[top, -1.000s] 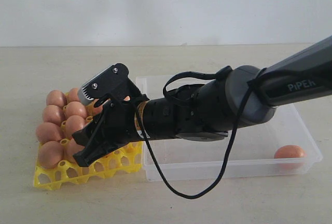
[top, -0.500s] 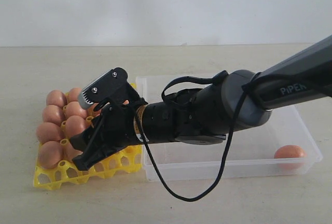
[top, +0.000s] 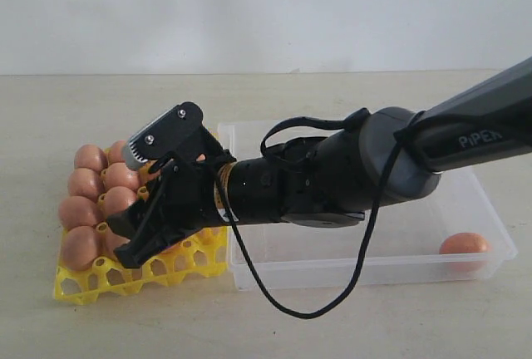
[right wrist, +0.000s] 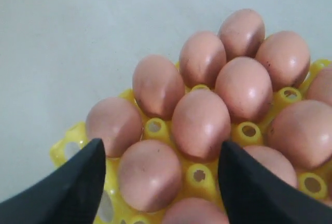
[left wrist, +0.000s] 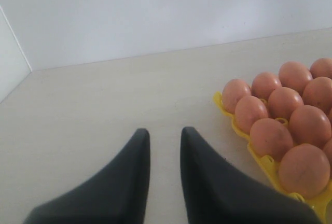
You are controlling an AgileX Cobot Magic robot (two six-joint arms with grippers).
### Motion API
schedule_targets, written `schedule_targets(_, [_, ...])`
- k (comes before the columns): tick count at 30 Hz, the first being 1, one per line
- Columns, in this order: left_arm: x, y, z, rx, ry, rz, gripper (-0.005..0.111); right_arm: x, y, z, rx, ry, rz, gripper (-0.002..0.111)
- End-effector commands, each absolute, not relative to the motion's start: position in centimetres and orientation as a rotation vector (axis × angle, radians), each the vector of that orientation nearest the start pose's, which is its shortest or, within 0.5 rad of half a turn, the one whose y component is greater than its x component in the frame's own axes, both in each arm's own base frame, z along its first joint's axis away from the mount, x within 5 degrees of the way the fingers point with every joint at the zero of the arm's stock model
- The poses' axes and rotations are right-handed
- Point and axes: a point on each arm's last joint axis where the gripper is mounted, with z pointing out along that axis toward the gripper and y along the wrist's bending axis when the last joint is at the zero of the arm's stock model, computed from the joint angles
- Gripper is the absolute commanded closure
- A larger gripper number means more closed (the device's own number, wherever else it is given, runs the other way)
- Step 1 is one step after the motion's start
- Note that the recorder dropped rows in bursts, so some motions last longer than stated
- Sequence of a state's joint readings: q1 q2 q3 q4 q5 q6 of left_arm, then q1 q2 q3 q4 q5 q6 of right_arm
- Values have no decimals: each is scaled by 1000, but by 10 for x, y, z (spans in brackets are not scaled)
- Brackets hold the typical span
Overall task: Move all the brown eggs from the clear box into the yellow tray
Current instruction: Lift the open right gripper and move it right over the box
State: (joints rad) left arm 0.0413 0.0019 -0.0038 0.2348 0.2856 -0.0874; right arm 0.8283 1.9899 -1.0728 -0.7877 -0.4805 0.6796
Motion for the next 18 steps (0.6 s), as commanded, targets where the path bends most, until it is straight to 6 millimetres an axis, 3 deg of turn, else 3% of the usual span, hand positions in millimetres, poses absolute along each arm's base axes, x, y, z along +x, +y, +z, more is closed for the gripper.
schedule_targets(1, [54, 8, 188, 40, 1763, 181, 85, 251, 316, 212, -1054, 1678, 827, 55])
schedule_targets(4, [54, 8, 188, 40, 1763, 181, 85, 245, 302, 255, -1056, 1596, 721, 72])
schedule_targets(7, [54, 8, 188, 40, 1763, 181, 85, 243, 277, 283, -1116, 1602, 419, 104])
schedule_targets(8, [54, 8, 188, 40, 1763, 181, 85, 244, 266, 286, -1139, 1646, 288, 108])
schedule_targets(14, [54, 8, 188, 40, 1763, 181, 85, 245, 197, 287, -1144, 2028, -406, 108])
schedule_targets(16, [54, 8, 188, 40, 1763, 181, 85, 246, 174, 281, -1069, 2212, -550, 108])
schedule_targets(18, [54, 8, 188, 40, 1763, 181, 85, 247, 161, 276, -1060, 2394, -565, 108])
